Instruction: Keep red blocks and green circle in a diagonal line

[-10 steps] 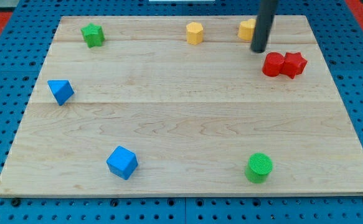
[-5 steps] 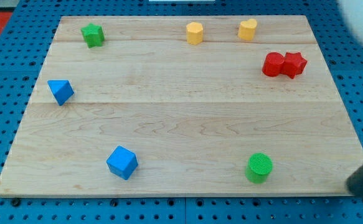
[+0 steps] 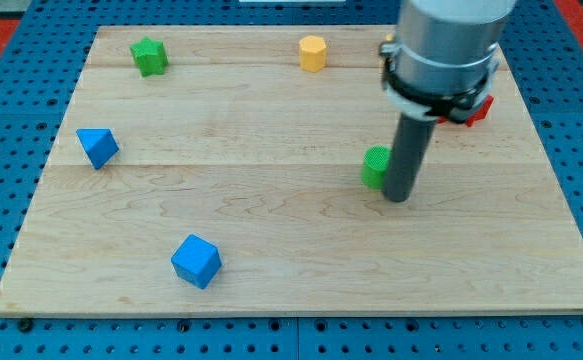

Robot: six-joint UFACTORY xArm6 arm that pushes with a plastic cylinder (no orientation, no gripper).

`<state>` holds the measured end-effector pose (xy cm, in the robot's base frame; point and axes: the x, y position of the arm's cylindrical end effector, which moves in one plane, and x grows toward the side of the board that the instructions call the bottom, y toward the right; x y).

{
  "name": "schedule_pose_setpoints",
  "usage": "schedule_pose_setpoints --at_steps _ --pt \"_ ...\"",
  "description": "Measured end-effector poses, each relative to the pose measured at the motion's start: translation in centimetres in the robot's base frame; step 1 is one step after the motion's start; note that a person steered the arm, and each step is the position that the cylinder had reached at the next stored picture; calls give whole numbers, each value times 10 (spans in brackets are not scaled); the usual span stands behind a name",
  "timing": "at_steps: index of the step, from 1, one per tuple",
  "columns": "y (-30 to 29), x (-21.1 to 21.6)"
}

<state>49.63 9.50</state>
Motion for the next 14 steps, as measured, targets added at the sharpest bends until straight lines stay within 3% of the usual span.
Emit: schedule_pose_setpoints --at_steps 1,2,3,5,6,7,8,9,11,14 --pt "-32 -14" --pt "-18 -52" --pt "44 -71" --pt "2 -53" --pt "-23 -81" --pt "-52 -143" --pt "-8 -199" --pt "45 -214" --pt "142 -163" --pt "139 -57"
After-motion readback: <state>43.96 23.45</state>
